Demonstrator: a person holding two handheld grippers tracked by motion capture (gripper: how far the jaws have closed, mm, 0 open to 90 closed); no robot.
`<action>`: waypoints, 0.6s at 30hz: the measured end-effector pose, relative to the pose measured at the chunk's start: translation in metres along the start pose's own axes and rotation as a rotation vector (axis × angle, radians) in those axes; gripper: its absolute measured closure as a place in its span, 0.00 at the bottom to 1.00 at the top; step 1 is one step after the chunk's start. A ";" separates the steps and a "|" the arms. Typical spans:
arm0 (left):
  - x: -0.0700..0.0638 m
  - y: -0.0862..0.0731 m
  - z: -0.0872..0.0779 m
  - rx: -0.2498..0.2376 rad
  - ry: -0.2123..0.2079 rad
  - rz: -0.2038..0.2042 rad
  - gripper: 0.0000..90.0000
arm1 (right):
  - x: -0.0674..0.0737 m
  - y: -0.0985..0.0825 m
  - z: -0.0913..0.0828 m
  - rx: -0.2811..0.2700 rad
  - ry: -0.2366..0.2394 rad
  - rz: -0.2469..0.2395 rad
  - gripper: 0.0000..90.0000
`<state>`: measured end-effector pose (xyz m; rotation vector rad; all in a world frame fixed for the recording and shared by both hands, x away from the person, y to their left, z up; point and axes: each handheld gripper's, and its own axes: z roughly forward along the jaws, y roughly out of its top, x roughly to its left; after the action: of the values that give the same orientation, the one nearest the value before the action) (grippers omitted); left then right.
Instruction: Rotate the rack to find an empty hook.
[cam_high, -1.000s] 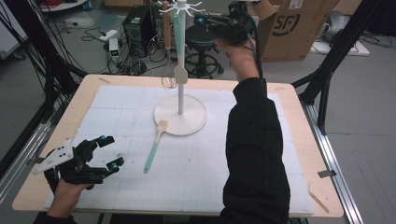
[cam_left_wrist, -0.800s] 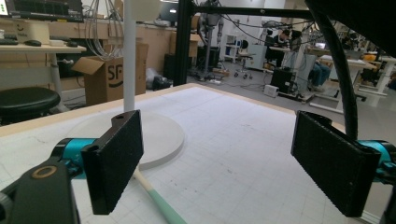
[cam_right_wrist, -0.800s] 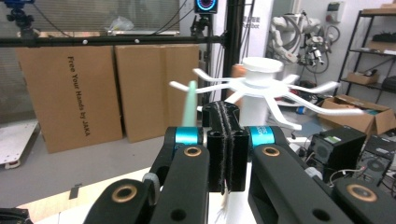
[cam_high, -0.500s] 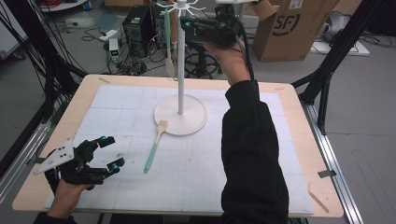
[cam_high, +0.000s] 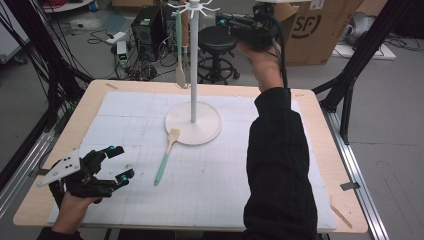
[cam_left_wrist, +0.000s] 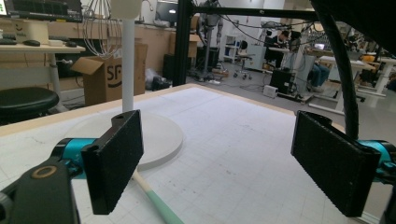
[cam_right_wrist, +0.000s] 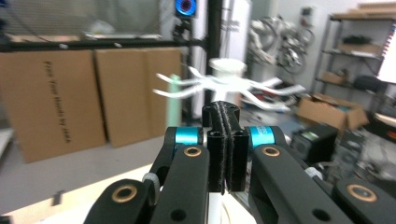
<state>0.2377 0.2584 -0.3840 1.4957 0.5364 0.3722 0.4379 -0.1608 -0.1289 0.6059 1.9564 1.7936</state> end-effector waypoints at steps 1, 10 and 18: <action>0.000 0.000 0.000 0.000 -0.001 0.000 0.19 | -0.001 -0.001 0.001 0.001 -0.005 0.005 0.99; 0.001 0.000 -0.002 -0.004 0.002 0.001 0.19 | 0.009 0.001 0.018 0.009 0.042 -0.005 0.99; 0.000 -0.001 -0.003 -0.004 0.003 -0.004 0.19 | 0.017 0.004 0.025 0.018 0.072 -0.017 0.99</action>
<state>0.2366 0.2607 -0.3847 1.4902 0.5411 0.3722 0.4383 -0.1304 -0.1277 0.5359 2.0209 1.8129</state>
